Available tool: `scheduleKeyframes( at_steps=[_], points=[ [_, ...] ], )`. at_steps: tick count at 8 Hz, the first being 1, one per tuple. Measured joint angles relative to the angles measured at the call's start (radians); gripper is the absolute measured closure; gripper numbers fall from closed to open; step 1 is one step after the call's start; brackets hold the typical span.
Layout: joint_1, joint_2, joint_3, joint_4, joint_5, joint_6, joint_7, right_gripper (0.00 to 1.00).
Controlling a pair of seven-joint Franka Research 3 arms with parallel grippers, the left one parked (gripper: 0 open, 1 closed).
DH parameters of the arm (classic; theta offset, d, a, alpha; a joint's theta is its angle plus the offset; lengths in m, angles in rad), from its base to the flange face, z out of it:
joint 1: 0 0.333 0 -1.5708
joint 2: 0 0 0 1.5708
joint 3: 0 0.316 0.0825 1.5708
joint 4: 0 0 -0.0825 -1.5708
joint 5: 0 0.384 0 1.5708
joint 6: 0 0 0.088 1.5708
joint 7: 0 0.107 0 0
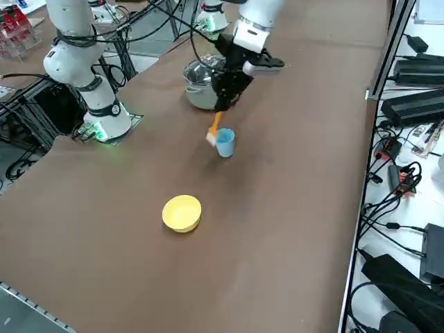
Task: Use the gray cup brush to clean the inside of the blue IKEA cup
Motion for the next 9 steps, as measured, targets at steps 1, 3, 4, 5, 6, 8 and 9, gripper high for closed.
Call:
scheduleKeyframes(
  at_steps=[1,3,4,5,6,8,9],
  points=[
    [-0.007,0.003,-0.009,-0.018,-0.08,0.007,-0.02,0.97],
    [-0.031,0.008,-0.015,-0.121,-0.198,0.116,-0.023,0.97],
    [-0.062,0.008,-0.017,-0.18,-0.228,0.201,-0.023,0.97],
    [-0.095,0.009,-0.019,-0.236,-0.265,0.281,-0.024,0.97],
    [-0.125,0.009,-0.019,-0.288,-0.293,0.349,-0.024,0.97],
    [-0.163,0.011,-0.019,-0.362,-0.317,0.449,-0.024,0.97],
    [-0.169,0.013,-0.019,-0.379,-0.328,0.464,-0.024,0.97]
  ],
)
